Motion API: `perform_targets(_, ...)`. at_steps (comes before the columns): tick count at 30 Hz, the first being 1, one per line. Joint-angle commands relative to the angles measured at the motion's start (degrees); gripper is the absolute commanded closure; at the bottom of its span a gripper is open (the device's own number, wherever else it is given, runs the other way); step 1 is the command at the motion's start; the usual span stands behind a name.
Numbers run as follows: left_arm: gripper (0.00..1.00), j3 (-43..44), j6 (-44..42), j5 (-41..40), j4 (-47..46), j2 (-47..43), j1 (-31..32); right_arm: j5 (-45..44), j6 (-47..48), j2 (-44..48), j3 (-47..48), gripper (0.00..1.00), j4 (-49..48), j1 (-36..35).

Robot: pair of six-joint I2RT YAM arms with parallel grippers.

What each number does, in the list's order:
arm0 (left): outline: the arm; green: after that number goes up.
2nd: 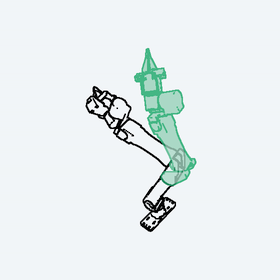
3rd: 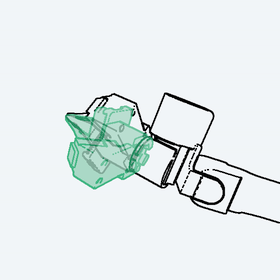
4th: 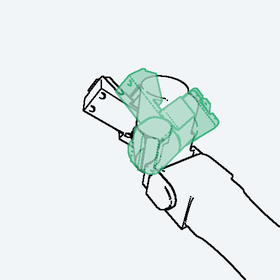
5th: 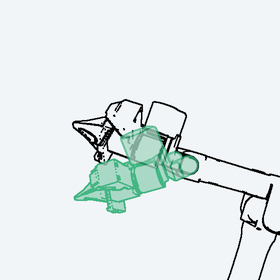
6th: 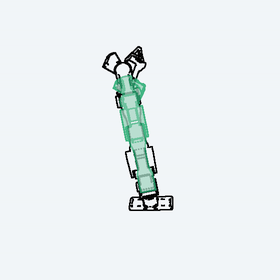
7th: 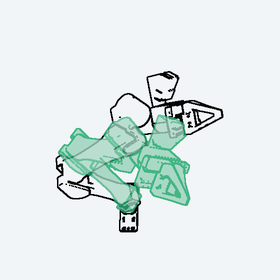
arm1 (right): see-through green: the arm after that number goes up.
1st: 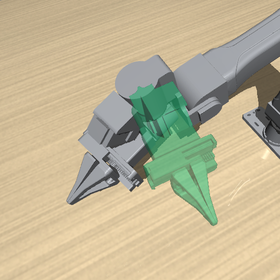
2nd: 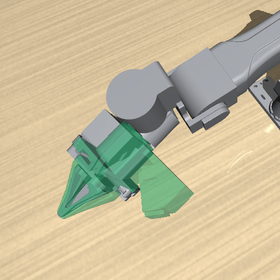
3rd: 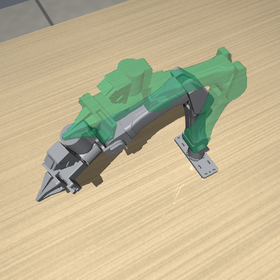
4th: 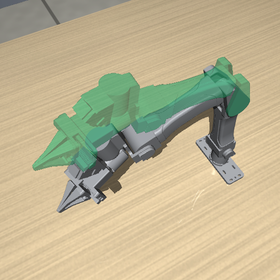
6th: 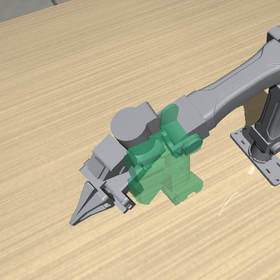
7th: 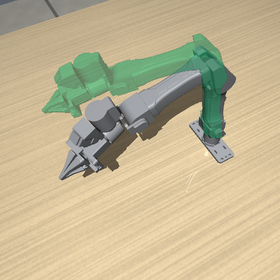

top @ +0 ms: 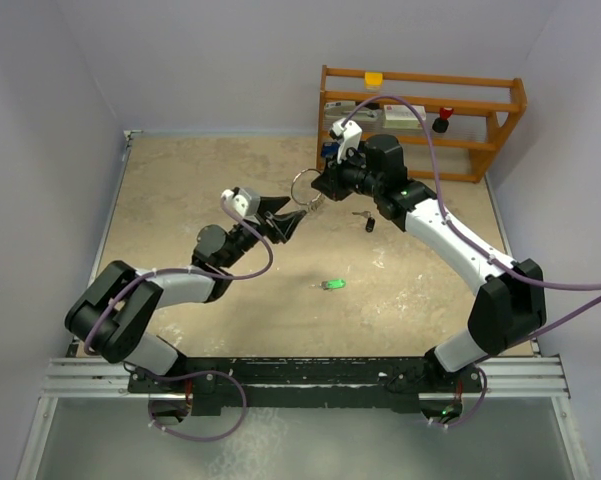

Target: Put the keys on the keyring

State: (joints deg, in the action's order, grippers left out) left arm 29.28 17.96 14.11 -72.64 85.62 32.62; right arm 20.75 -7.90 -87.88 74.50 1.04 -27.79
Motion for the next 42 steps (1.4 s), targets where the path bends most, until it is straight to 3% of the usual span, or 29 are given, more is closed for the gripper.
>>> perform_targets(1, 0.46, 2.69, -1.95, 2.62, -0.73, 1.01, -0.28, 2.01, 0.56, 0.23, 3.22, 1.0, -1.35, 0.02)
perform_targets(42, 0.55, 6.62, -1.48, 5.28, -0.75, 4.2, -0.18, 3.06, 0.91, 0.07, 3.31, 1.0, -1.13, -0.02)
